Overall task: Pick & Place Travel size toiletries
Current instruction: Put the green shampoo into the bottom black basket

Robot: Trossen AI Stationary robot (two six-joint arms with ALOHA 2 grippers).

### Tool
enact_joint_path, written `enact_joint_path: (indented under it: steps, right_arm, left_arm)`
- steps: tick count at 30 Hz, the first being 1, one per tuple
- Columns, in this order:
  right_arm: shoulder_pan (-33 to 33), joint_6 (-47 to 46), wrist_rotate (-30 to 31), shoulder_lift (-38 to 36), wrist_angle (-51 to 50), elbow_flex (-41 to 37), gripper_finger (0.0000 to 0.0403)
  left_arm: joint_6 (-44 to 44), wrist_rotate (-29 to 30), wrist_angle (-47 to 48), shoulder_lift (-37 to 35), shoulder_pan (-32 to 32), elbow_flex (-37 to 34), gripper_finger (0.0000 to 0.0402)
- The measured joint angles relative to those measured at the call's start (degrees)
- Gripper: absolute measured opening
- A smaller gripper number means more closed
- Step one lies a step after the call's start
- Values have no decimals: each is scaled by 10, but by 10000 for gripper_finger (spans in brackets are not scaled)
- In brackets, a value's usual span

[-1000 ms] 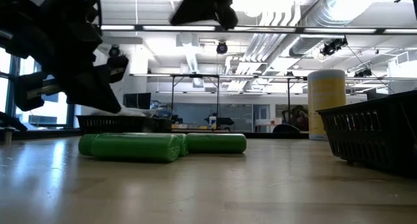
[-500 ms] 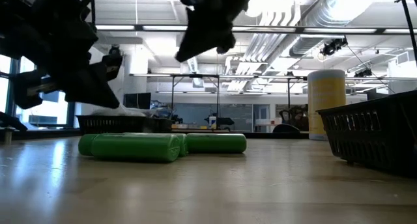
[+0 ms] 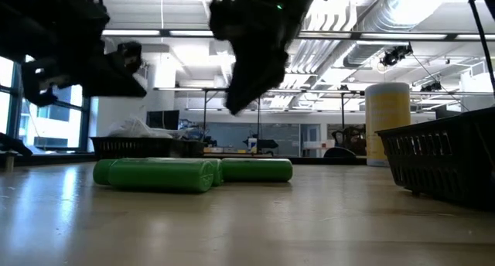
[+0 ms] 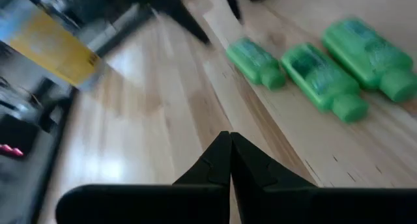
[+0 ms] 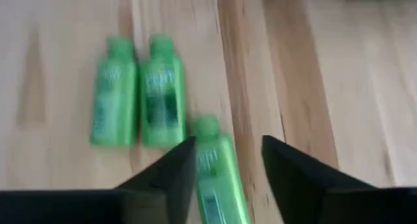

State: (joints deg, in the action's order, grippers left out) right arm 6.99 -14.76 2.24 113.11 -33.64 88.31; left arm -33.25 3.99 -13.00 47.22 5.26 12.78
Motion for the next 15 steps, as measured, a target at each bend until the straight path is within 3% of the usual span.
enact_joint_path:
  steps: [6, 15]
  right_arm:
    - [5, 12, -14, 29, -16, -1, 230]
    - [6, 26, -27, 60, -4, -1, 245]
  left_arm:
    - [-15, 0, 20, -71, 0, 1, 0]
    - [-6, 1, 76, -131, 0, 1, 0]
